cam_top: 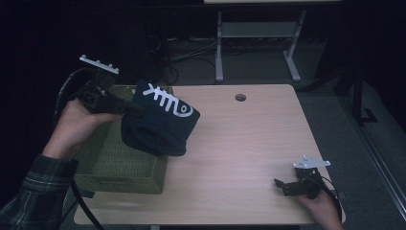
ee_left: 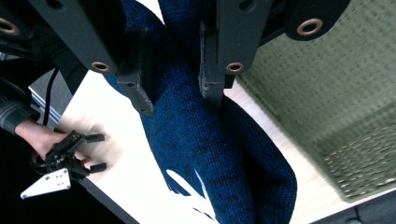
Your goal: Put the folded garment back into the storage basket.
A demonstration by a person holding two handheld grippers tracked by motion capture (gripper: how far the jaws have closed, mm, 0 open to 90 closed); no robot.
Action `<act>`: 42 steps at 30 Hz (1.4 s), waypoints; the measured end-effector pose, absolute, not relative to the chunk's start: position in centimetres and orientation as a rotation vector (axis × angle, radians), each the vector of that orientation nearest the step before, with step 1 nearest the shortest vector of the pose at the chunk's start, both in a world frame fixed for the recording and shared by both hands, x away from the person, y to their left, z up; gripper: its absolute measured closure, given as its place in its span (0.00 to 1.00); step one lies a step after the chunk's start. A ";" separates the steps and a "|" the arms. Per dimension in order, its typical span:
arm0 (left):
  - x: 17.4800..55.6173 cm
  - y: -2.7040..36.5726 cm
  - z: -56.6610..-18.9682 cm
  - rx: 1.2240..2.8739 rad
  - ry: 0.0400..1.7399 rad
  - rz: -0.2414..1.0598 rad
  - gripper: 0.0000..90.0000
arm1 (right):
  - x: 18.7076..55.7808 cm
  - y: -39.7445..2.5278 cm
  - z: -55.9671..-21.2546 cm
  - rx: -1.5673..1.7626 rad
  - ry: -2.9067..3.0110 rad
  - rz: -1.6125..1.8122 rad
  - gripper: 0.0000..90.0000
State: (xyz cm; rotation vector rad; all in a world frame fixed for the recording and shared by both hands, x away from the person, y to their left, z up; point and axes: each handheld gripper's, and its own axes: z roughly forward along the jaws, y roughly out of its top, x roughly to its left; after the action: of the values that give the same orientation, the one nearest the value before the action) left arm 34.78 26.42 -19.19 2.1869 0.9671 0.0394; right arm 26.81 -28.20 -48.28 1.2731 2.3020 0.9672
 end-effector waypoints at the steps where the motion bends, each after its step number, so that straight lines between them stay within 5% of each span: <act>1: 34.7 26.8 -19.1 2.181 0.972 0.042 0.78 | 26.8 -28.2 -48.3 1.273 2.302 0.967 0.03; 19: 33.0 33.0 -18.5 2.099 1.088 0.098 0.78 | 26.9 -28.2 -48.3 1.279 2.294 0.963 0.03; 42: 33.8 36.8 -23.2 2.063 1.254 0.054 0.78 | 26.9 -28.2 -48.3 1.286 2.289 0.961 0.03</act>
State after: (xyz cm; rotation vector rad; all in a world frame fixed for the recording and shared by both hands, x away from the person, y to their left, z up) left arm 33.84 36.80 -23.18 2.0634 1.2545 0.0537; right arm 26.88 -28.25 -48.28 1.2859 2.2893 0.9608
